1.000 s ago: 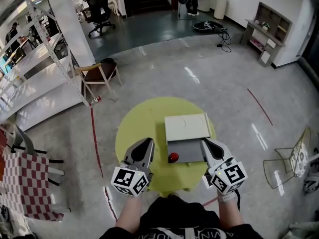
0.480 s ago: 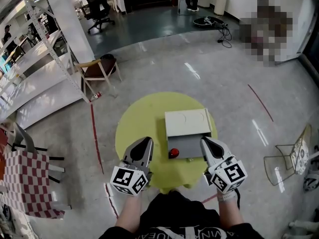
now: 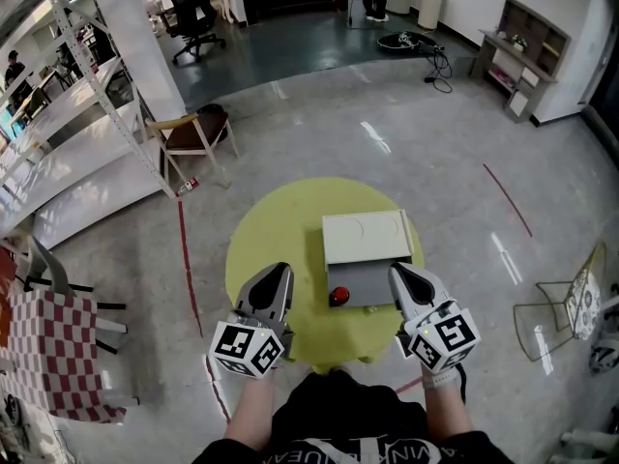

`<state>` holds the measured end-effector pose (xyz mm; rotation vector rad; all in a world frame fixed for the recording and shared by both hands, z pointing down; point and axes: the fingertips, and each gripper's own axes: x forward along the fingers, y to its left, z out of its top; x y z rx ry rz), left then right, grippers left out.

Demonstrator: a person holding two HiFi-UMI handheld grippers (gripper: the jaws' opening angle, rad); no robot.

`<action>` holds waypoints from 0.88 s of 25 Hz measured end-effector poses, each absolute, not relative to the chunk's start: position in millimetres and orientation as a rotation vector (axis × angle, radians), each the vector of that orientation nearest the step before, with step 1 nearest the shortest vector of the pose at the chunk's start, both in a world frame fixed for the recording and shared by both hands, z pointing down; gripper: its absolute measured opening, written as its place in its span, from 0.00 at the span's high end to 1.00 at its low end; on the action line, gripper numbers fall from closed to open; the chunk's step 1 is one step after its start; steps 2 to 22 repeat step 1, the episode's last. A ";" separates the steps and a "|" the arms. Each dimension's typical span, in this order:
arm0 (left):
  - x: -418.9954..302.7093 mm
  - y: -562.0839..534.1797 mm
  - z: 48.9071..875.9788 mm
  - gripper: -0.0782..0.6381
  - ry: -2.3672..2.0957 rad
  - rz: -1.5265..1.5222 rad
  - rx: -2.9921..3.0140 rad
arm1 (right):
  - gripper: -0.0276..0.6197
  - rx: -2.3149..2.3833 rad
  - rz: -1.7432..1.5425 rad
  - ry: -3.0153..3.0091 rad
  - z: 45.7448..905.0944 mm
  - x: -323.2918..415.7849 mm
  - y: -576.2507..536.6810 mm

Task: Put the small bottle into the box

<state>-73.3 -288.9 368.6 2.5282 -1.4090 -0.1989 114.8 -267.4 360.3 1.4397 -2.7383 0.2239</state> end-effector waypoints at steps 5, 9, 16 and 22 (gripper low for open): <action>-75.9 -289.3 368.1 0.86 -1.415 -0.206 2.523 | 0.95 1.439 0.222 -2.739 360.2 114.0 -267.5; -75.9 -289.3 368.1 0.86 -1.415 -0.206 2.523 | 0.95 1.439 0.222 -2.739 360.2 114.0 -267.5; -75.9 -289.3 368.1 0.86 -1.415 -0.206 2.523 | 0.95 1.439 0.222 -2.739 360.2 114.0 -267.5; -75.9 -289.3 368.1 0.86 -1.415 -0.206 2.523 | 0.95 1.439 0.222 -2.739 360.2 114.0 -267.5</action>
